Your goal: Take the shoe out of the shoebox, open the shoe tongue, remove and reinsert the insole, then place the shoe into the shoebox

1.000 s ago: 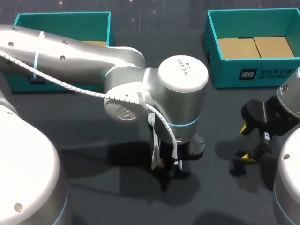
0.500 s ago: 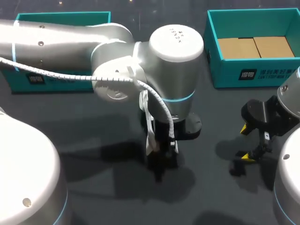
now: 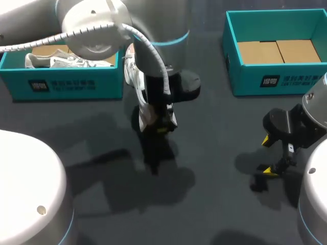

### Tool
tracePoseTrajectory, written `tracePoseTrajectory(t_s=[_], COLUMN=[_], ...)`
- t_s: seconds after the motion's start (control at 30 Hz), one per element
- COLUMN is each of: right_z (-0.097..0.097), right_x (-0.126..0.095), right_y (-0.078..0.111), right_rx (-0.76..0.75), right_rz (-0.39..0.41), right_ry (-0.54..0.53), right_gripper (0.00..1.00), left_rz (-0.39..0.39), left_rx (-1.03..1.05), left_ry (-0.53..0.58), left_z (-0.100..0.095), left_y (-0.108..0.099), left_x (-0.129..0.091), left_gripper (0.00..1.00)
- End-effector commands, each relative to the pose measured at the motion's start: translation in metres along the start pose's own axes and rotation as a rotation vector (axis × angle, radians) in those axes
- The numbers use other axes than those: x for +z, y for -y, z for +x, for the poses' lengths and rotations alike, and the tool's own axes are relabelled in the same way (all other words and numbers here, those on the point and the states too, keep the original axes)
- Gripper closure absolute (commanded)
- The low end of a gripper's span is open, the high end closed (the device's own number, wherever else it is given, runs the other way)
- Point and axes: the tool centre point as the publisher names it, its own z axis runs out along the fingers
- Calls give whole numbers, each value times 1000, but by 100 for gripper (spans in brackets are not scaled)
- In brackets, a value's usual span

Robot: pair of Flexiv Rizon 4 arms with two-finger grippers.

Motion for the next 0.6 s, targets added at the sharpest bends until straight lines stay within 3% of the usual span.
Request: tracePoseTrajectory(t_s=[0.03, 0.17, 0.27, 0.6], right_z=[2, 2, 2, 2], right_x=[-1, -1, -1, -1], right_y=[1, 1, 1, 1], right_rx=[-1, -1, -1, -1], right_rz=[0, 0, 0, 0], right_ry=[4, 4, 4, 4], right_gripper=[0, 0, 0, 0], left_rz=[14, 25, 7, 7], left_rx=[-19, -29, -31, -31], left_ry=[-11, -36, -53, -53], left_z=[-23, -49, -81, -81], left_y=[-27, -41, -52, -52], left_x=[-31, -39, -51, -51], left_gripper=[100, 100, 100, 100])
